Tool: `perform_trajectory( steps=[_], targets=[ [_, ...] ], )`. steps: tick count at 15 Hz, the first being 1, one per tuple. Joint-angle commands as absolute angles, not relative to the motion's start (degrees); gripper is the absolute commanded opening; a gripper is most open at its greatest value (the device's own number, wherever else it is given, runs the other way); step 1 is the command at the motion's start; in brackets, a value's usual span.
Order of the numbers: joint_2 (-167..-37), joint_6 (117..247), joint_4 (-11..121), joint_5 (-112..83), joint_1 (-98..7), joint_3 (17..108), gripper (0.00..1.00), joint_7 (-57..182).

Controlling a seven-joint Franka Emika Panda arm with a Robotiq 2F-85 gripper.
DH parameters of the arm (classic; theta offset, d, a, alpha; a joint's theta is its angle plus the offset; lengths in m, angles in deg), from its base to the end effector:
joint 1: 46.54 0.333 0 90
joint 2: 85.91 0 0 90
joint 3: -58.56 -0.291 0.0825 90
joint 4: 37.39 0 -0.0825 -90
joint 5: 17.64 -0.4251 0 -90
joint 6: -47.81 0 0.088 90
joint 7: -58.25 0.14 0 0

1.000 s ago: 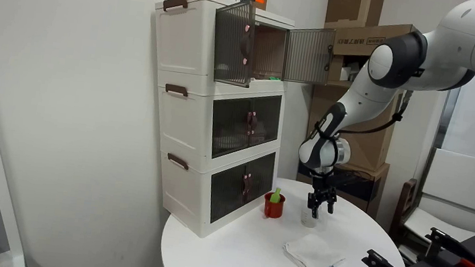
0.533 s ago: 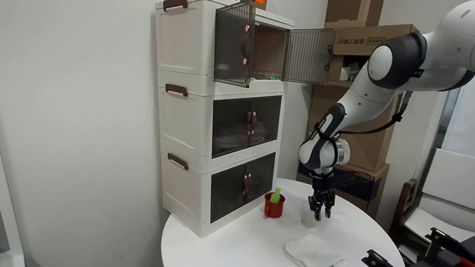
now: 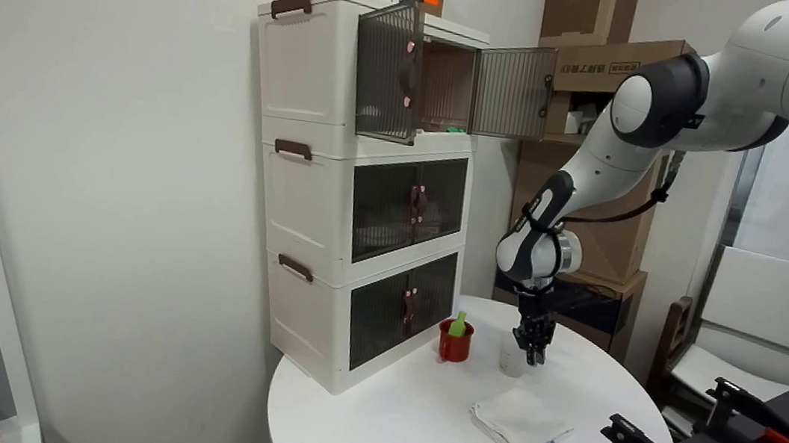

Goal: Put the clear jar in the top most shelf

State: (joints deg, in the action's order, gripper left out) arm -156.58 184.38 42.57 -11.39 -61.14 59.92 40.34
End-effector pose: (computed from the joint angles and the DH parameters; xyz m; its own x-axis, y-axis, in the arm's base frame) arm 0.6085 -0.1781 -0.1354 0.9572 0.1312 -0.2580 0.1348 -0.9909 -0.0039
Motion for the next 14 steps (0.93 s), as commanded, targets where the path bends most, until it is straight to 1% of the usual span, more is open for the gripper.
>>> perform_trajectory(
  steps=[1, 4, 10, 14],
  targets=[
    [-154.8, 183.5, 43.9, -12.2, -61.2, 59.6, 0.07, 40.0],
    [-150.2, 179.8, 47.4, -12.1, -61.9, 58.7, 0.07, 37.6],
    [-137.0, 171.0, 54.7, -11.7, -62.7, 58.0, 0.07, 31.0],
    [-129.7, 162.2, 56.8, -12.1, -62.5, 57.7, 0.07, 27.9]
  ],
)
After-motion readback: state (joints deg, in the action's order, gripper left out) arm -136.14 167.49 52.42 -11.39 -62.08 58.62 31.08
